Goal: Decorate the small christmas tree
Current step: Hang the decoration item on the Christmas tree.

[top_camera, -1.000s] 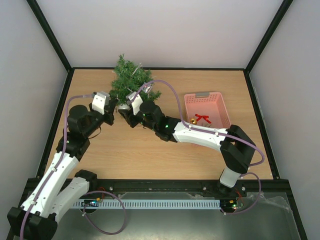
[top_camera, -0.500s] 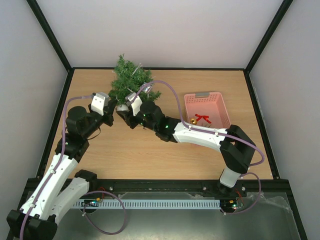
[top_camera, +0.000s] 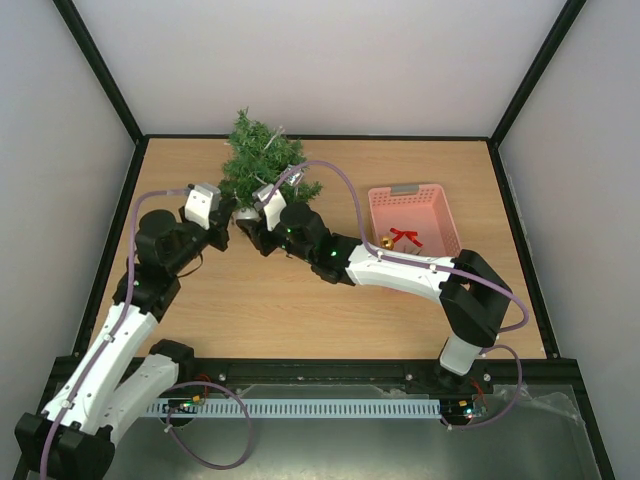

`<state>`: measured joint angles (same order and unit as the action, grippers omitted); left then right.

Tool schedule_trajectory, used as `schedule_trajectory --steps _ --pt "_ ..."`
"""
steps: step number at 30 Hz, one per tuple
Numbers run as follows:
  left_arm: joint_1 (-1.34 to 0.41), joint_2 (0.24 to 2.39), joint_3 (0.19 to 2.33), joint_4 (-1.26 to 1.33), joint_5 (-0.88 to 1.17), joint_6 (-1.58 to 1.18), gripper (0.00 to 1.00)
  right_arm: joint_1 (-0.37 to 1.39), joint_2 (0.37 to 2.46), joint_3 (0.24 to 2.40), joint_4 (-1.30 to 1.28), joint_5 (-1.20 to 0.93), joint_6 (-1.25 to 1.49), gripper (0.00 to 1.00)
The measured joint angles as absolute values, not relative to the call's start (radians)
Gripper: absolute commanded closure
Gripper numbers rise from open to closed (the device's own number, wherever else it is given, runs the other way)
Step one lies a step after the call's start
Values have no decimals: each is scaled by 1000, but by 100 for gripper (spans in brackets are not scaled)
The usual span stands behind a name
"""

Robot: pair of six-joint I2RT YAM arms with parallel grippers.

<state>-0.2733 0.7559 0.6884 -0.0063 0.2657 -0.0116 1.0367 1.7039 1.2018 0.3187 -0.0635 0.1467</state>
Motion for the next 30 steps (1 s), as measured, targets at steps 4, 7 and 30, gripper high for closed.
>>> schedule_trajectory --steps 4,7,30 --pt "-273 772 688 -4 266 -11 98 1037 1704 1202 319 -49 147 60" --pt "-273 782 688 -1 266 -11 98 1037 1704 1202 319 -41 147 60" --pt "-273 788 685 -1 253 -3 98 1037 1704 1202 318 -19 165 60"
